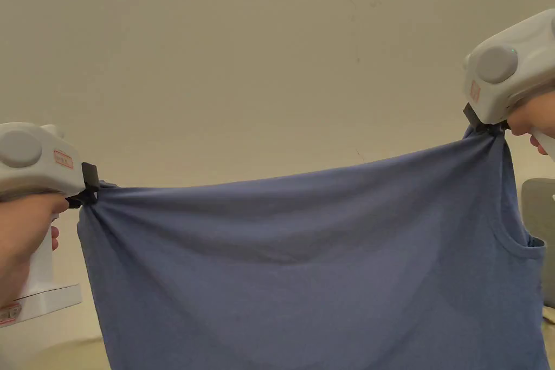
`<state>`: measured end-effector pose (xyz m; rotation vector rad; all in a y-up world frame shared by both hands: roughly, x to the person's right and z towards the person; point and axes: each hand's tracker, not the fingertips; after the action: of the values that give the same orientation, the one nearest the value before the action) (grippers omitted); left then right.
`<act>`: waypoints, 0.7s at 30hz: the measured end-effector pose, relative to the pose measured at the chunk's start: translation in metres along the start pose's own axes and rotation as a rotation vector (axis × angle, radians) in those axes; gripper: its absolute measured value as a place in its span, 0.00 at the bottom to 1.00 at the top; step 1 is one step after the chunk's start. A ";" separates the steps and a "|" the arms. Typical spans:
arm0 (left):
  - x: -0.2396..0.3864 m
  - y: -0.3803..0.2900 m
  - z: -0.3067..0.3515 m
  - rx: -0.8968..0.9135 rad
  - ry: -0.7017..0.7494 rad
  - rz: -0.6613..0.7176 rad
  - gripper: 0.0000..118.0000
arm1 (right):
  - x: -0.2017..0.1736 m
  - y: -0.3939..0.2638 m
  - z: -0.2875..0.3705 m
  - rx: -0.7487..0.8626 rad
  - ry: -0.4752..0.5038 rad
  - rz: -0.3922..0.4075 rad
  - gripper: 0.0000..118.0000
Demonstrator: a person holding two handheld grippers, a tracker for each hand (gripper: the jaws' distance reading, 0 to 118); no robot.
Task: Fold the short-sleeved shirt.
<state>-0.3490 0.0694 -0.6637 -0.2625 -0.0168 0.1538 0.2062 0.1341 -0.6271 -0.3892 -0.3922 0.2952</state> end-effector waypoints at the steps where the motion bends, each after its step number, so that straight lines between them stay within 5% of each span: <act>1: 0.003 0.001 -0.005 0.004 0.006 -0.002 0.00 | -0.004 0.002 -0.009 0.004 -0.004 0.005 0.05; 5: 0.009 0.003 -0.036 0.003 0.023 -0.005 0.00 | -0.036 -0.006 -0.034 0.006 -0.089 0.146 0.05; 13: 0.005 -0.068 -0.118 -0.134 0.104 -0.048 0.00 | -0.104 -0.064 -0.101 -0.055 -0.084 0.311 0.05; 17: -0.007 -0.139 -0.163 -0.253 0.075 0.015 0.00 | -0.141 -0.117 -0.145 -0.139 -0.007 0.282 0.05; 21: -0.020 -0.230 -0.200 -0.385 0.113 0.031 0.00 | -0.180 -0.202 -0.183 -0.214 0.080 0.354 0.05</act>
<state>-0.3269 -0.2041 -0.7969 -0.6555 0.0707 0.1656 0.1660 -0.1644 -0.7544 -0.6806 -0.2755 0.5830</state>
